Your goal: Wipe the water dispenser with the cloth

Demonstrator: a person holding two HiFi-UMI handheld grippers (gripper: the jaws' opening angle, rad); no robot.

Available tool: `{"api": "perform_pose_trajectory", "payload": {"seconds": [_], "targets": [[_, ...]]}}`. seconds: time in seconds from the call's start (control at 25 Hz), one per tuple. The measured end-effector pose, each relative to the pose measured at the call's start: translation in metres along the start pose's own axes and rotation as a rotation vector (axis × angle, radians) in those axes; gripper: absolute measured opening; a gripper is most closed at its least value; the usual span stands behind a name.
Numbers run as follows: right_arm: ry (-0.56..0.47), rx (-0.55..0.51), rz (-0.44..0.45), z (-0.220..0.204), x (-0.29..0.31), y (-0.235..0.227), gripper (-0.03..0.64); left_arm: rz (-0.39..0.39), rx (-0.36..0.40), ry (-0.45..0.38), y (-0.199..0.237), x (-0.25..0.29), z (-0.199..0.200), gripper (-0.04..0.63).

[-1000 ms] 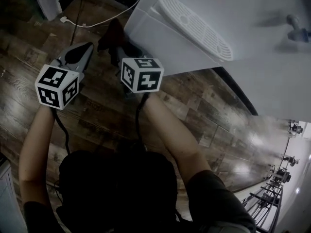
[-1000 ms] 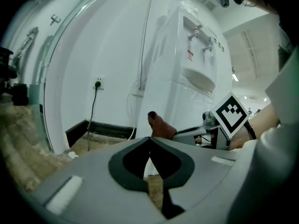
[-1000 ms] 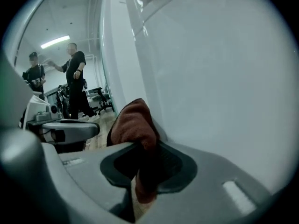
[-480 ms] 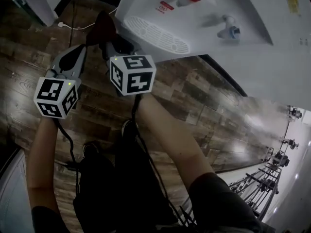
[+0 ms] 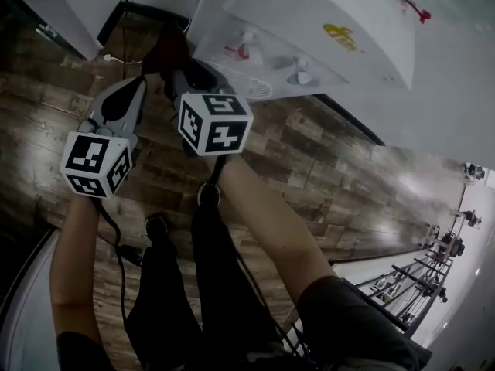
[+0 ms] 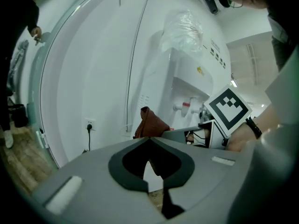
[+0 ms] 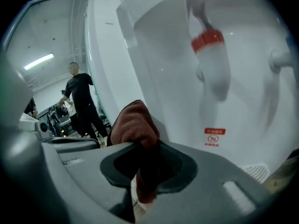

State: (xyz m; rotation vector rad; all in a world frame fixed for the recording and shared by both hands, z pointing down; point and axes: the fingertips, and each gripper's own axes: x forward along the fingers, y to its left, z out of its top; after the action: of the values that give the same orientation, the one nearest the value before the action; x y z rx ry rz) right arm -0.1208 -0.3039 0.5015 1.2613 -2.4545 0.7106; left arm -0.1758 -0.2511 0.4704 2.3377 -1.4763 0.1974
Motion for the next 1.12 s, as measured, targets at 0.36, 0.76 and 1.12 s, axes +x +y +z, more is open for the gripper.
{"api": "perform_pose_trajectory", "payload": {"seconds": [0.36,0.76,1.12], "targets": [[-0.081,0.134,-0.001,0.085,-0.051,0.027,0.066,-0.032,0.01,0.003,-0.027,-0.016,0.078,0.018],[-0.192,0.125,0.001,0.167,-0.12,0.042,0.066,-0.059,-0.013,-0.069,-0.062,-0.038,0.153,0.018],[-0.27,0.197,0.003,0.21,-0.17,0.058,0.066,-0.018,-0.083,-0.14,-0.086,-0.081,0.196,0.018]]}}
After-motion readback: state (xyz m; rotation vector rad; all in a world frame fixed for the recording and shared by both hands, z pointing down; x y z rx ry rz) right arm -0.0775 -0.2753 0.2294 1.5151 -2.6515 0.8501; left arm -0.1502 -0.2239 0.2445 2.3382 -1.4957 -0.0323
